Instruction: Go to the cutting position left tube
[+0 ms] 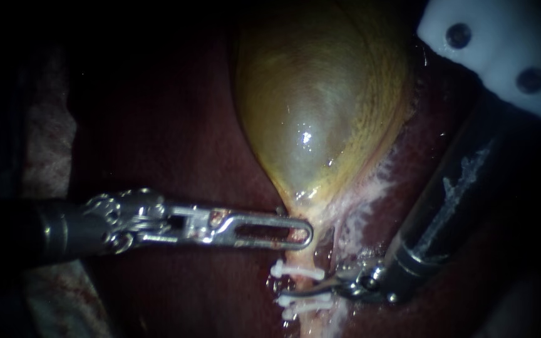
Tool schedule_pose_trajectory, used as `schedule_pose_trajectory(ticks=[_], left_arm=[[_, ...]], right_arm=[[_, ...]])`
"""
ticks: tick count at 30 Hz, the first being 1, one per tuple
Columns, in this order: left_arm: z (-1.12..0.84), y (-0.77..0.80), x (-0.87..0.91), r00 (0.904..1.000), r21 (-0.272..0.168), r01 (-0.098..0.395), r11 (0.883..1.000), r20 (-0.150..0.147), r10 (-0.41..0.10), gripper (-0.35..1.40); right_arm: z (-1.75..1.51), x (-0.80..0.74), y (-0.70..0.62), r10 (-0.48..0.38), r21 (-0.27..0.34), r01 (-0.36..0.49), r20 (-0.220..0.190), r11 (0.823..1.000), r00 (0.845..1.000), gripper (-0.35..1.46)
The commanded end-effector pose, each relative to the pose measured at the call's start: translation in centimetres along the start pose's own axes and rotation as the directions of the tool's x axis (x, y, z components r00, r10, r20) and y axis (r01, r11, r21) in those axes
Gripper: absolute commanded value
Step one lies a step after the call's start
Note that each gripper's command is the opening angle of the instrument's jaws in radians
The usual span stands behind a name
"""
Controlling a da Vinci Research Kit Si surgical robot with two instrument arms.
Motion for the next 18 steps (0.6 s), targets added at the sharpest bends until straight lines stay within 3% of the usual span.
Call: schedule_pose_trajectory(ticks=[1,18], left_arm=[[0.00,0.00,0.00,1.0000,0.000,0.000,1.000,0.000,0.000,-0.35],[0.00,0.01,0.00,1.0000,0.000,0.000,1.000,0.000,0.000,-0.35]], right_arm=[[0.01,0.00,0.00,0.005,0.002,-0.005,0.000,1.000,1.000,1.10],[0.04,0.01,0.01,0.007,0.006,-0.007,0.001,1.000,1.000,1.06]])
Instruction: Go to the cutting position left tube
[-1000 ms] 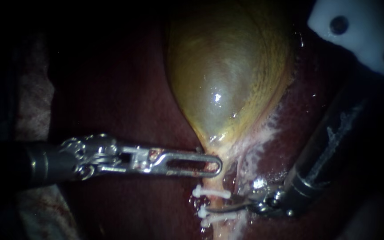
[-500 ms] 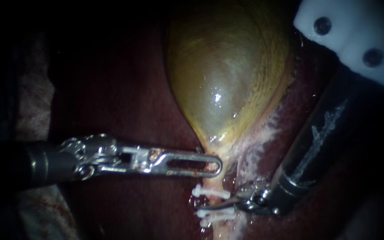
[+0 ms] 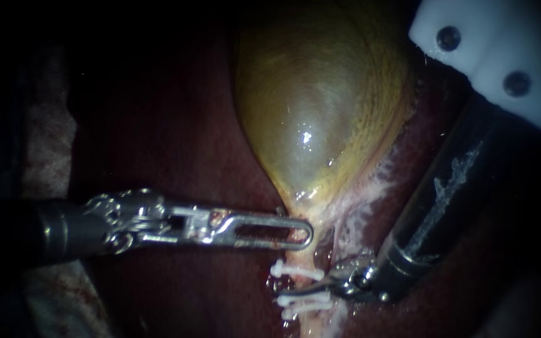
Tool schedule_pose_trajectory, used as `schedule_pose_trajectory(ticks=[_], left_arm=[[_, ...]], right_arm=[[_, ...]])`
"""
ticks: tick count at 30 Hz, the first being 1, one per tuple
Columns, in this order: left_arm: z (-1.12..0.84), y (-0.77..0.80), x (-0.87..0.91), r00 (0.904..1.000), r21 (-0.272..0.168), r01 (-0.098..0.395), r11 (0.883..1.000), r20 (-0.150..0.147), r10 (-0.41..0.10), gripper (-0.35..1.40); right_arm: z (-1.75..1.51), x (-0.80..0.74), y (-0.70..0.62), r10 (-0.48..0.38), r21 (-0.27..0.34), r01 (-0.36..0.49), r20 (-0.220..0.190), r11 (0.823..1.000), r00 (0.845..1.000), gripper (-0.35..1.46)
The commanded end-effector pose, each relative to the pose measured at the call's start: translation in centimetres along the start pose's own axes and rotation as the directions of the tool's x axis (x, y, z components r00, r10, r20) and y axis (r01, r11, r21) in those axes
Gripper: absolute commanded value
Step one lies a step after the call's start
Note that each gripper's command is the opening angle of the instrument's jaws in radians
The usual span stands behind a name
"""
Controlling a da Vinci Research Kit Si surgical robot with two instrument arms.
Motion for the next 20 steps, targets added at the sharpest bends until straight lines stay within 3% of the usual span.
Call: schedule_pose_trajectory(ticks=[1,20], left_arm=[[0.00,0.00,0.00,1.0000,0.000,0.000,1.000,0.000,0.000,-0.35],[0.00,0.00,0.00,1.0000,0.000,0.000,1.000,0.000,0.000,-0.35]], right_arm=[[0.00,0.00,0.00,-0.001,0.000,0.001,0.000,1.000,1.000,1.06],[0.00,0.00,0.00,-0.001,0.000,0.001,0.000,1.000,1.000,1.03]])
